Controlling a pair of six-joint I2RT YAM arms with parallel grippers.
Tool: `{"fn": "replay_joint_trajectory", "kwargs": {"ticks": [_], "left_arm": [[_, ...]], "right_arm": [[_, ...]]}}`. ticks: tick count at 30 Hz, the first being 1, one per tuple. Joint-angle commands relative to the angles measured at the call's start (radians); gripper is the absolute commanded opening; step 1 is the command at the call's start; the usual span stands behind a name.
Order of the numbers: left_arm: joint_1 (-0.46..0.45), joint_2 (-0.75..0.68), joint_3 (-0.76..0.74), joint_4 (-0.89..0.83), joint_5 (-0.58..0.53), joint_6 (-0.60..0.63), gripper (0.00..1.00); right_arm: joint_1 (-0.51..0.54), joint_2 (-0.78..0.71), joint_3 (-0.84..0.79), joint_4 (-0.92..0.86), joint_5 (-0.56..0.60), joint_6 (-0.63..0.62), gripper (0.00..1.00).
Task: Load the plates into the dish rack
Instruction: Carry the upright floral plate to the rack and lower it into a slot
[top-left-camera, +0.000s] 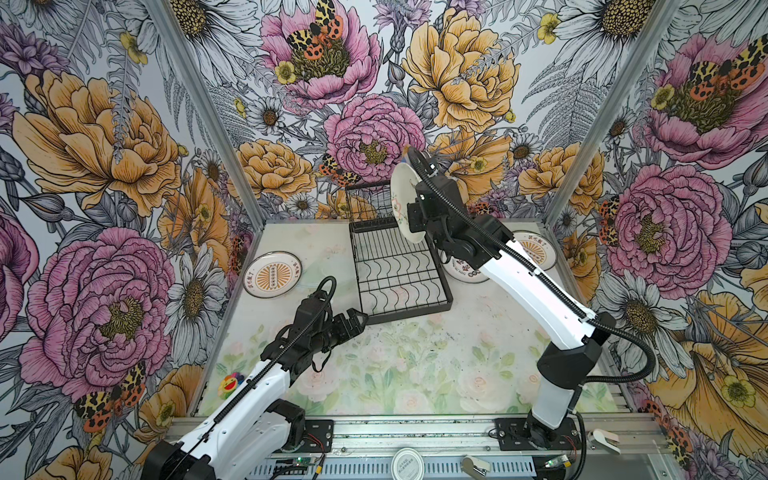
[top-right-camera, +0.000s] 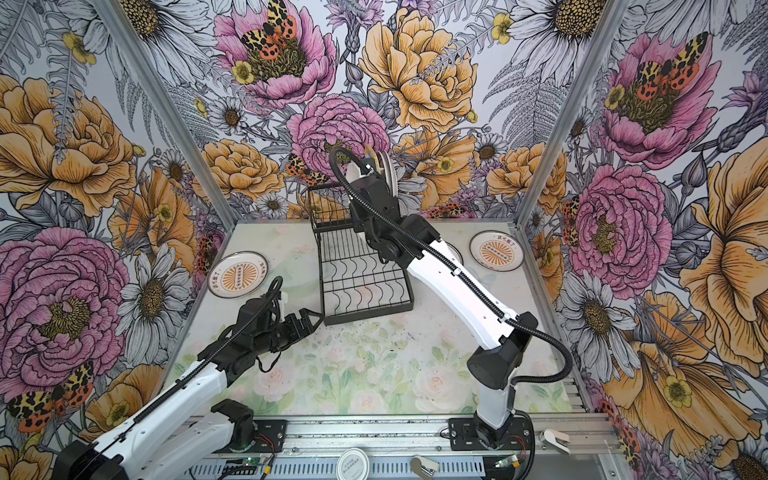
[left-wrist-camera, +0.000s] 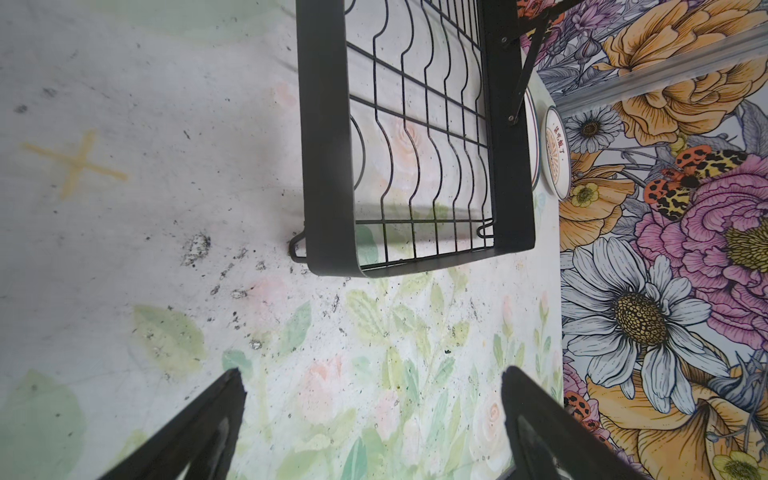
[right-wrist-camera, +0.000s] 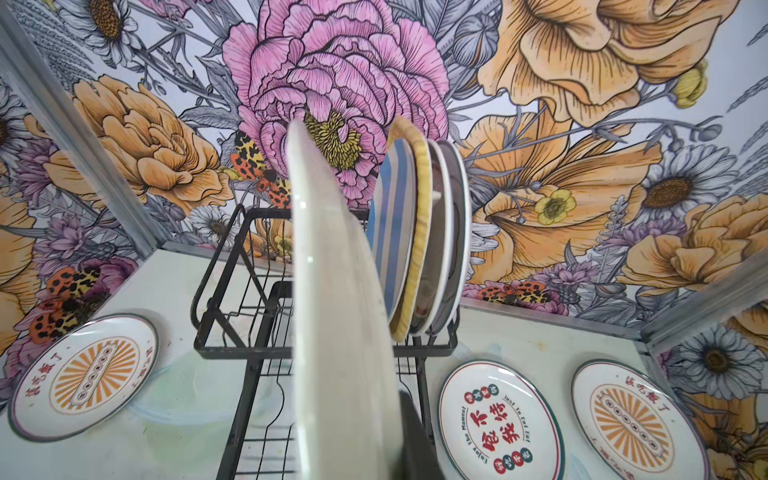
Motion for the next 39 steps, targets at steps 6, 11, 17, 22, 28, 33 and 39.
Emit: {"fn": "replay_joint_trajectory", "kwargs": {"ticks": [6, 11, 17, 22, 28, 33, 39], "left_arm": [[0.017, -0.015, 0.001, 0.034, -0.013, 0.015, 0.97], [0.022, -0.019, -0.009, 0.034, -0.012, 0.009, 0.98], [0.024, -0.031, -0.013, 0.021, -0.012, 0.006, 0.98], [0.030, -0.046, -0.020, 0.011, -0.014, 0.003, 0.98], [0.031, -0.051, -0.026, 0.011, -0.018, -0.003, 0.99], [0.033, -0.058, -0.027, 0.005, -0.018, -0.005, 0.99], [0.033, -0.068, -0.030, -0.004, -0.021, -0.007, 0.99]], "right_arm": [[-0.012, 0.175, 0.286, 0.155, 0.139, -0.115, 0.00], [-0.034, 0.266, 0.367, 0.182, 0.139, -0.122, 0.00], [-0.057, 0.329, 0.398, 0.229, 0.147, -0.133, 0.00], [-0.073, 0.353, 0.397, 0.267, 0.149, -0.140, 0.00], [-0.088, 0.380, 0.398, 0.291, 0.139, -0.137, 0.00], [-0.093, 0.402, 0.398, 0.300, 0.130, -0.132, 0.00], [-0.100, 0.426, 0.398, 0.308, 0.133, -0.123, 0.00]]}}
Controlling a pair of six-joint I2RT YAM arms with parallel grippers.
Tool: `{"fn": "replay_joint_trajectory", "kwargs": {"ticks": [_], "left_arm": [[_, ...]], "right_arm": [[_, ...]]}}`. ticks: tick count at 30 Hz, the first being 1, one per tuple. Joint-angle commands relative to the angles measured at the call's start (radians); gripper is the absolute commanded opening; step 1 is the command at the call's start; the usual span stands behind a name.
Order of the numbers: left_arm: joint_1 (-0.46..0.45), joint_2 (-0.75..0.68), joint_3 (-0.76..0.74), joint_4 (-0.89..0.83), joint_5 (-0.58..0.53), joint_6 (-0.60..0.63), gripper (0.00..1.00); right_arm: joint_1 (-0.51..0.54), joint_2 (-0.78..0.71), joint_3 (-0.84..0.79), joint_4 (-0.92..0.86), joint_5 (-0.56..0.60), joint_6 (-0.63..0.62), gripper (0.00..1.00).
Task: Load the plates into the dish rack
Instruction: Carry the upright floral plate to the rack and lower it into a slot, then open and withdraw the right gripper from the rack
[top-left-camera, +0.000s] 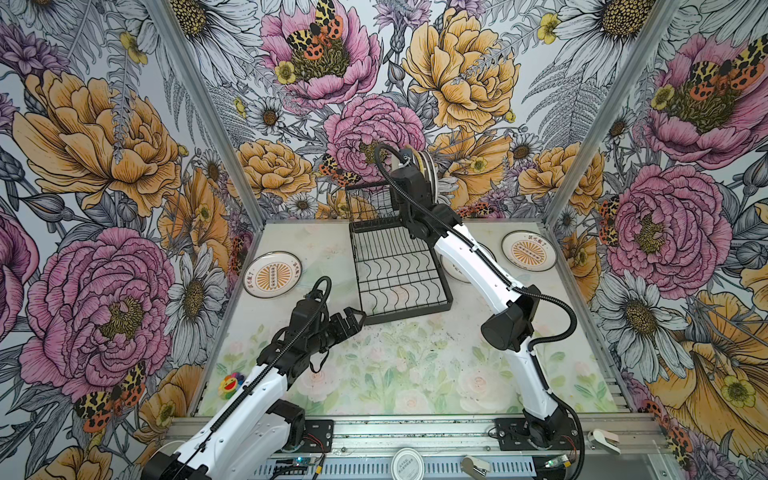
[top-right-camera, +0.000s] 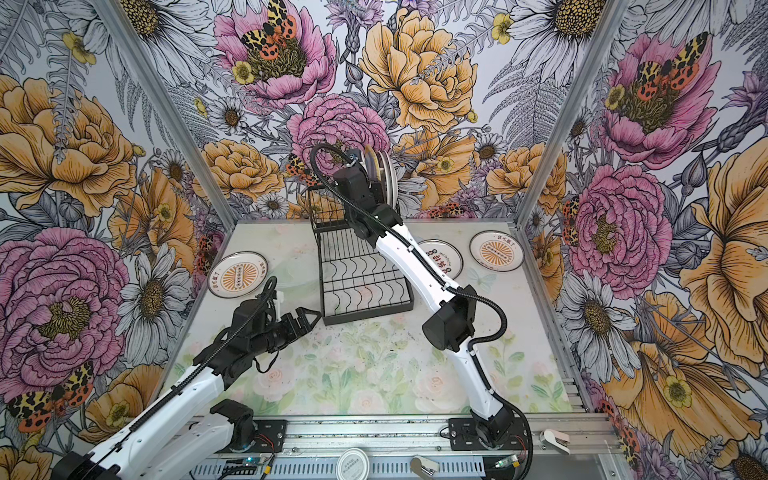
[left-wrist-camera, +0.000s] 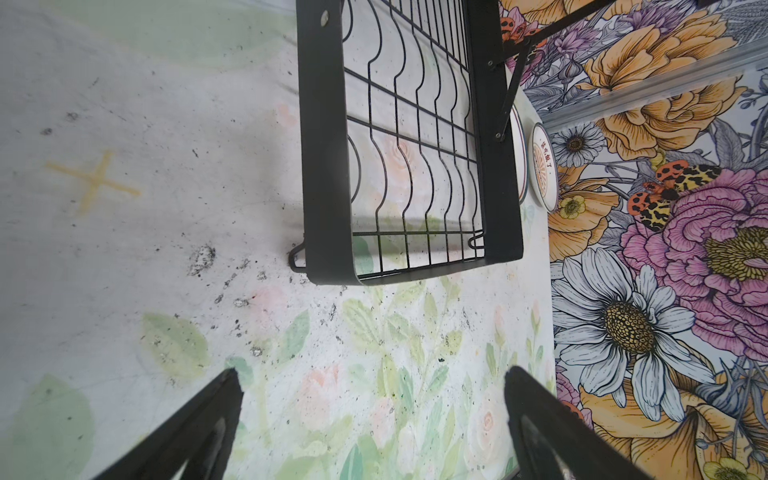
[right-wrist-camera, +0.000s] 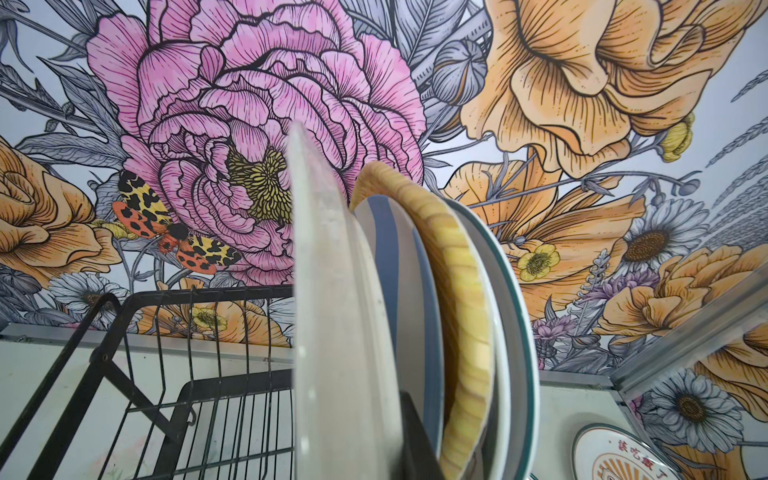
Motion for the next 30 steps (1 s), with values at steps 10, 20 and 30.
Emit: {"fn": "replay_joint_trajectory", "kwargs": {"ticks": [10, 20, 30], "left_arm": [[0.011, -0.043, -0.023, -0.026, -0.027, -0.006, 0.99], [0.011, -0.069, -0.025, -0.049, -0.035, -0.012, 0.99], [0.014, -0.077, -0.028, -0.050, -0.037, -0.019, 0.99]], "right_arm": [[-0.013, 0.038, 0.051, 0.125, 0.030, 0.027, 0.00], [-0.010, 0.062, 0.052, 0.130, 0.076, 0.041, 0.00], [-0.008, 0.080, 0.050, 0.130, 0.103, 0.048, 0.00]]}}
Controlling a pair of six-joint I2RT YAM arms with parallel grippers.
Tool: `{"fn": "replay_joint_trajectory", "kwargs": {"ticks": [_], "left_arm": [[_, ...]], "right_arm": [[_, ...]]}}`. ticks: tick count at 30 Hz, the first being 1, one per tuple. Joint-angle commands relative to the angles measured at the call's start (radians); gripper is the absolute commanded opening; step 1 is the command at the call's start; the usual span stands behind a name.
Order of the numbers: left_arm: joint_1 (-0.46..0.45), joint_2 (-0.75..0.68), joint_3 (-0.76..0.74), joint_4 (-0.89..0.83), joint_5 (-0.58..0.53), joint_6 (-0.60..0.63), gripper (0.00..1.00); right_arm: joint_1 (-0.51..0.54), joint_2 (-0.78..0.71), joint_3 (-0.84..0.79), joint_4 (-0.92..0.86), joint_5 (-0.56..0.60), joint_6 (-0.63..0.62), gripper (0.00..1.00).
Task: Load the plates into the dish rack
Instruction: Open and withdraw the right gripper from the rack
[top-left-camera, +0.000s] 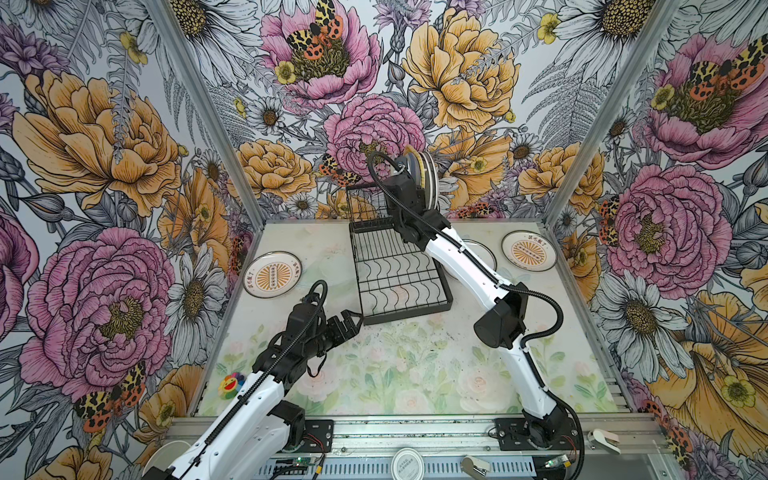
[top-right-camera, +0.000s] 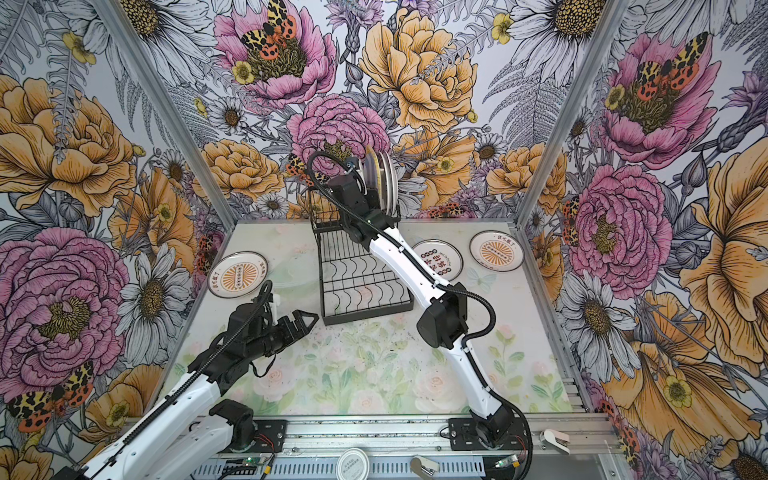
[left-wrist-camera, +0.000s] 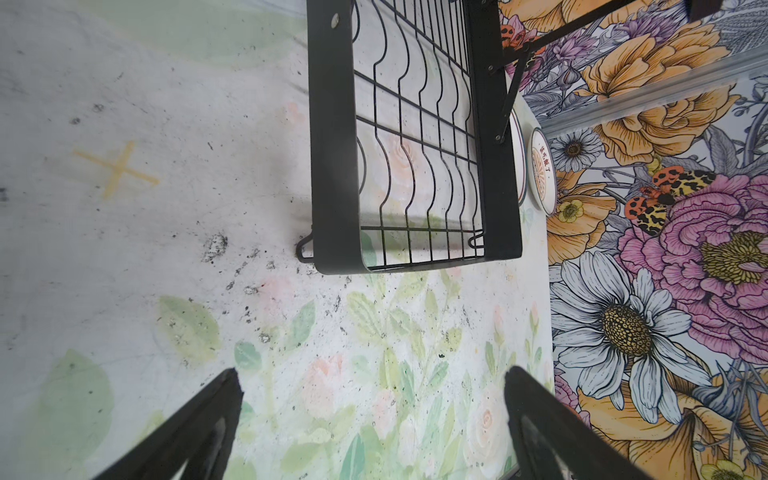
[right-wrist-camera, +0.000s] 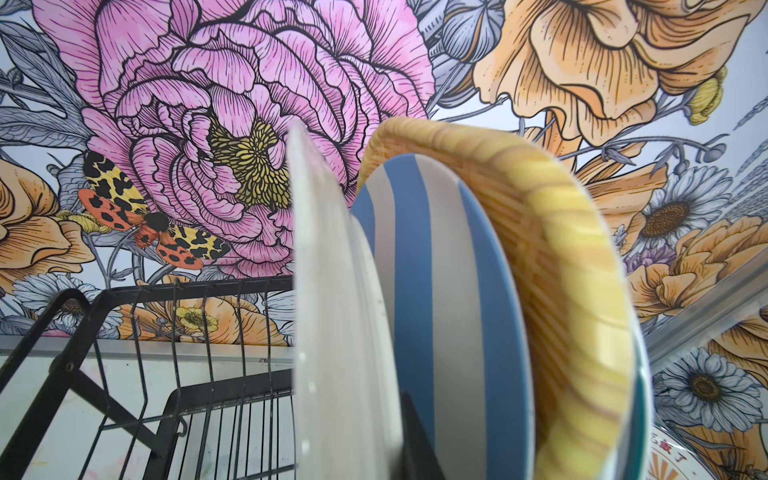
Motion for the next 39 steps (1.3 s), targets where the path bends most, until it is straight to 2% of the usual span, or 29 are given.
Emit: {"fn": "replay_joint_trajectory", "kwargs": {"ticks": [1, 3, 7, 11, 18, 24, 34, 39], "left_arm": [[0.011, -0.012, -0.015, -0.007, -0.026, -0.007, 0.99], [0.011, -0.013, -0.015, -0.007, -0.028, -0.009, 0.99], [0.011, -0.014, -0.014, -0.008, -0.030, -0.010, 0.99], [0.010, -0.012, -0.011, -0.008, -0.034, -0.010, 0.99], [0.010, -0.008, -0.006, -0.006, -0.044, -0.007, 0.99], [0.011, -0.012, -0.004, -0.007, -0.062, -0.006, 0.99], [0.011, -0.001, -0.002, -0.005, -0.086, -0.004, 0.99], [0.011, 0.005, -0.005, -0.005, -0.088, -0.001, 0.99]], "right_arm": [[-0.003, 0.006, 0.046, 0.083, 0.053, 0.009, 0.00], [-0.003, 0.005, 0.042, 0.083, 0.051, 0.008, 0.00], [0.001, -0.009, 0.042, 0.083, 0.045, -0.002, 0.26], [0.003, -0.041, 0.028, 0.082, 0.042, -0.019, 0.38], [0.011, -0.149, -0.081, 0.081, -0.001, -0.008, 0.43], [0.025, -0.292, -0.261, 0.082, -0.064, 0.031, 0.48], [0.035, -0.627, -0.699, 0.079, -0.197, 0.135, 0.60], [0.018, -0.809, -0.948, 0.069, -0.250, 0.200, 0.62]]}}
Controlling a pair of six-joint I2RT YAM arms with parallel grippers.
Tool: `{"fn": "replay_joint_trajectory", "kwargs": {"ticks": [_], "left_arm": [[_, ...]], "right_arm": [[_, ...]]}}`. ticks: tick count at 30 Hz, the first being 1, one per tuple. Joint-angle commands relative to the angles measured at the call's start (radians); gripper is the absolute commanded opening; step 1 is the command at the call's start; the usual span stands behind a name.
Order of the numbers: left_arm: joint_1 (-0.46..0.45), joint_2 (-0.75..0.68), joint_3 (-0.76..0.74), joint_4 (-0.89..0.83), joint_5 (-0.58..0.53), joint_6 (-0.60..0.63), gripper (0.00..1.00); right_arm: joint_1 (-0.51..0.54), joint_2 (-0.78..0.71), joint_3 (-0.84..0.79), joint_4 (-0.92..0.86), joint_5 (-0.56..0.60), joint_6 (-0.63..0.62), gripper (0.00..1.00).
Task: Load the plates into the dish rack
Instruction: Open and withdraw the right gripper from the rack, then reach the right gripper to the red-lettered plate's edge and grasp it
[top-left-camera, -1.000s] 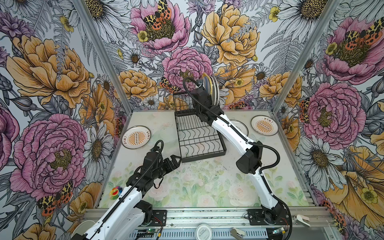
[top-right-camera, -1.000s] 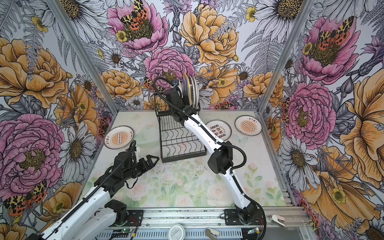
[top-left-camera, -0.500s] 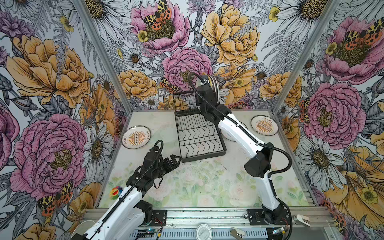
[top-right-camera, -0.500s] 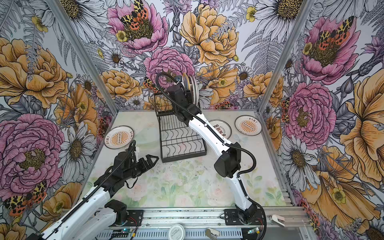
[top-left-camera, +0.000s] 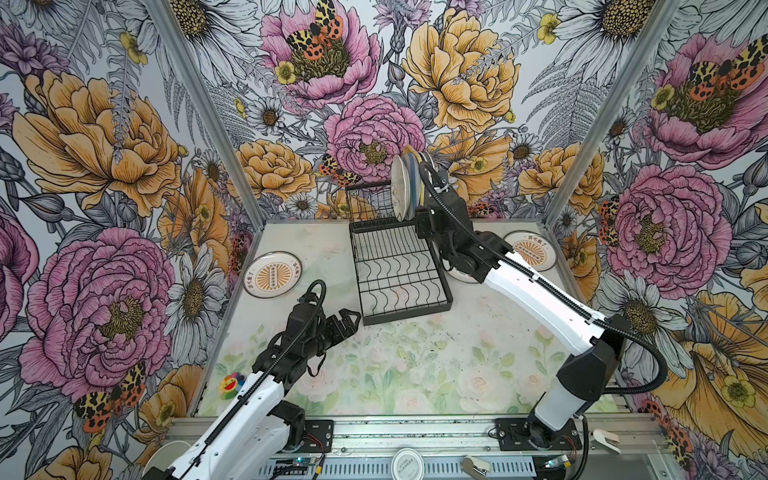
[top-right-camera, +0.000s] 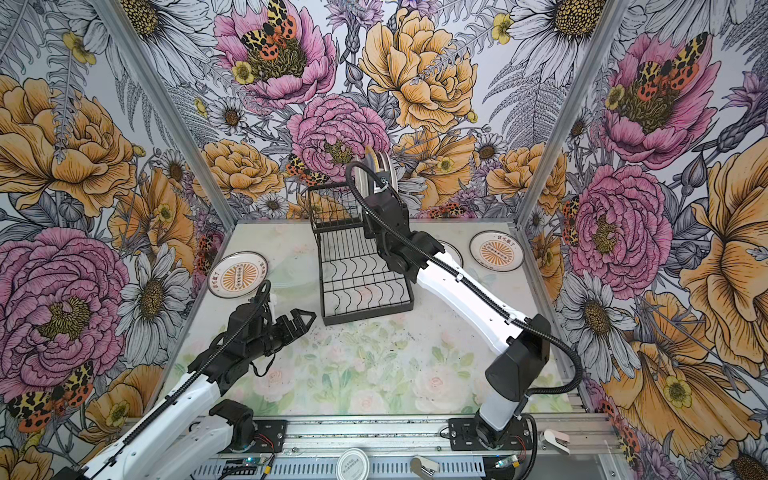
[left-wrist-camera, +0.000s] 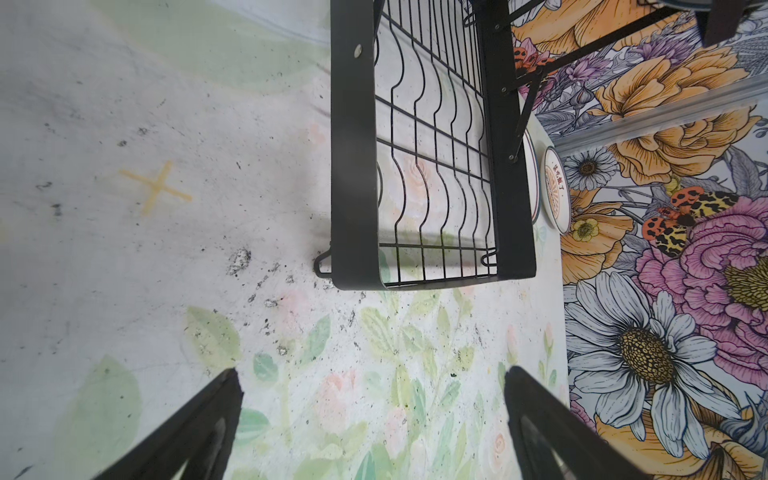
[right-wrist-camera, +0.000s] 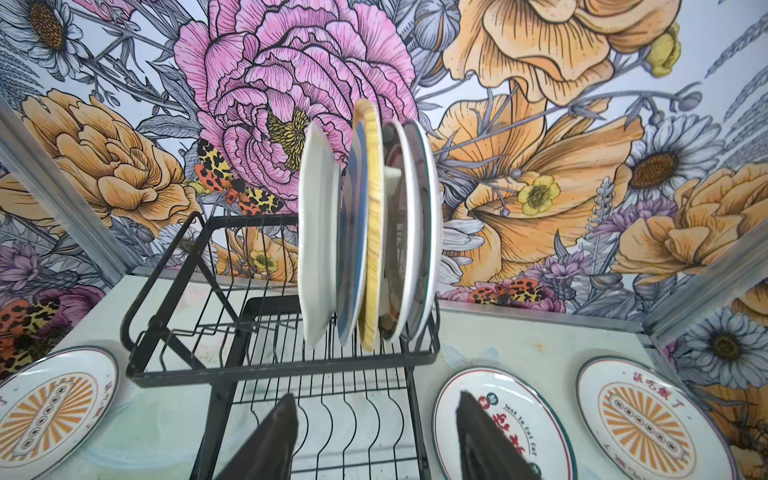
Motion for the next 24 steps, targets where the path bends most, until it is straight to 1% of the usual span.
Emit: {"fn": "replay_joint_trajectory", "kwargs": {"ticks": [1, 7, 11, 16, 20, 24], "left_arm": [[0.010, 0.004, -0.006, -0.004, -0.026, 0.001, 0.99], [0.010, 0.006, -0.013, 0.002, -0.023, 0.002, 0.99], [0.009, 0.005, -0.013, 0.001, -0.019, 0.001, 0.99], [0.008, 0.007, -0.013, 0.004, -0.016, 0.000, 0.99], [0.006, 0.010, -0.015, 0.009, -0.013, -0.004, 0.99], [0.003, 0.008, -0.017, 0.012, -0.008, -0.005, 0.99]], "right_arm": [[-0.023, -0.115, -0.126, -0.013, -0.069, 0.084, 0.62], [-0.152, -0.258, -0.369, -0.041, -0.237, 0.213, 0.62], [-0.268, -0.297, -0.490, -0.036, -0.368, 0.262, 0.63], [-0.421, -0.284, -0.575, -0.004, -0.530, 0.288, 0.63], [-0.550, -0.250, -0.651, 0.095, -0.680, 0.328, 0.63], [-0.642, -0.199, -0.704, 0.193, -0.791, 0.366, 0.64]]}}
